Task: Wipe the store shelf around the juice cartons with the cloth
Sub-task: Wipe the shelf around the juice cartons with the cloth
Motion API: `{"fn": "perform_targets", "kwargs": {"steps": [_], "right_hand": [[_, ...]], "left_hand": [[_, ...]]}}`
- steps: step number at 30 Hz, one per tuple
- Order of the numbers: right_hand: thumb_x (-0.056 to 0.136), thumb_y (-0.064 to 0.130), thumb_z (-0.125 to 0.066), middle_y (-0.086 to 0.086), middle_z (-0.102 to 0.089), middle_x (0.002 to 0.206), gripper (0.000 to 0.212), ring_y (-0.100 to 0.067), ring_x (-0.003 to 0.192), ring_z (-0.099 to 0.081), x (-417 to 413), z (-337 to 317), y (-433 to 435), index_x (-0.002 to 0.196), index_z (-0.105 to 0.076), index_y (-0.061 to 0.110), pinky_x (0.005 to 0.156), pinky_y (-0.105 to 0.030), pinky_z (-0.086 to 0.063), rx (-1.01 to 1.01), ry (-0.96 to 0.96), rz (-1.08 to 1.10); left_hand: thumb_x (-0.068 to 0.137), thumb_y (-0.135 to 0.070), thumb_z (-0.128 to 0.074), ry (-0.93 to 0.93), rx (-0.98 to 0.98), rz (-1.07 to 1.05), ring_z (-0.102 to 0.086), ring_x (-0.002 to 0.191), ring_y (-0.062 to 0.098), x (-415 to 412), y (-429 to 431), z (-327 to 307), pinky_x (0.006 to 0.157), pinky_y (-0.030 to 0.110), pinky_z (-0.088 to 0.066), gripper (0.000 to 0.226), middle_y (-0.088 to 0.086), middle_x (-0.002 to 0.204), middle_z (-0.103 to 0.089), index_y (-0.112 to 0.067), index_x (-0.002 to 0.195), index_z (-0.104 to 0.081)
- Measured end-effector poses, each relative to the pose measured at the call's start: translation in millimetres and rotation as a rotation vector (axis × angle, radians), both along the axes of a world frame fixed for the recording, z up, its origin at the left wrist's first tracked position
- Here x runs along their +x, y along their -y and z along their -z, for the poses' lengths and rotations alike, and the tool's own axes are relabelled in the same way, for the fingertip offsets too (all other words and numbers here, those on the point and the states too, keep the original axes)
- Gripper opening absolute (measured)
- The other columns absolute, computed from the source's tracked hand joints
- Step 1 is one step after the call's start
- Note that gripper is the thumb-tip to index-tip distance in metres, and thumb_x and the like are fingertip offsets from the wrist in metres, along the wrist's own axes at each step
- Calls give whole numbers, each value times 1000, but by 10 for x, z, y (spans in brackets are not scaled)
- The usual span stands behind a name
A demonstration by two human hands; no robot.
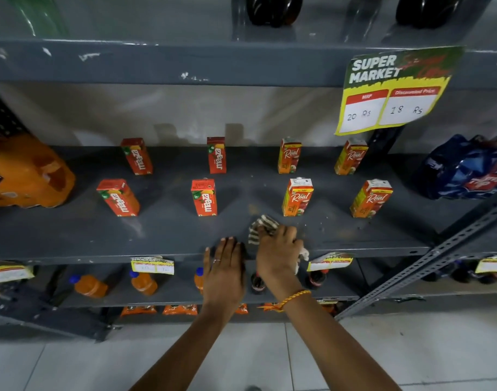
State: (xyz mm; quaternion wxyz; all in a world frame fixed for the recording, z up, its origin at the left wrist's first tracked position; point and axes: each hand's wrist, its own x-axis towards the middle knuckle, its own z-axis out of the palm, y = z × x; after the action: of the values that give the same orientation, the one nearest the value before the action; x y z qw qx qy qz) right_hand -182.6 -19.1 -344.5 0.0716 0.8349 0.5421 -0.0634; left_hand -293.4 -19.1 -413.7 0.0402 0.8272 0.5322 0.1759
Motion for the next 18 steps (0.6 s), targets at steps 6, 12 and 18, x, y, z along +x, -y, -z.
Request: {"fn": "perform_targets", "kwargs": {"steps": [6, 12, 18], "right_hand": [[95, 20, -44, -15, -45, 134, 39, -35, 120, -38, 642, -3, 171, 134, -49, 27, 93, -43, -41, -30, -17, 176], [92, 20, -46, -16, -50, 134, 35, -35, 122, -38, 1220, -59, 436, 125, -57, 19, 94, -43, -42, 29, -64, 445], [90, 20, -48, -11, -47, 137, 35, -36, 125, -32, 765, -12, 370, 123, -62, 23, 97, -45, -34, 131, -52, 132]], "left_hand": [[76, -14, -68, -9, 0, 134, -55, 119, 27, 441, 66, -88, 104, 52, -32, 44, 11, 123, -63, -8, 119, -59], [83, -16, -64, 5, 7, 103, -54, 119, 30, 520, 84, -78, 104, 52, -35, 38, 13, 122, -64, -6, 120, -59], [80, -9, -66, 88, 5, 70, -58, 113, 33, 612, 92, -121, 102, 52, -38, 29, 18, 114, -66, -3, 109, -63]]}}
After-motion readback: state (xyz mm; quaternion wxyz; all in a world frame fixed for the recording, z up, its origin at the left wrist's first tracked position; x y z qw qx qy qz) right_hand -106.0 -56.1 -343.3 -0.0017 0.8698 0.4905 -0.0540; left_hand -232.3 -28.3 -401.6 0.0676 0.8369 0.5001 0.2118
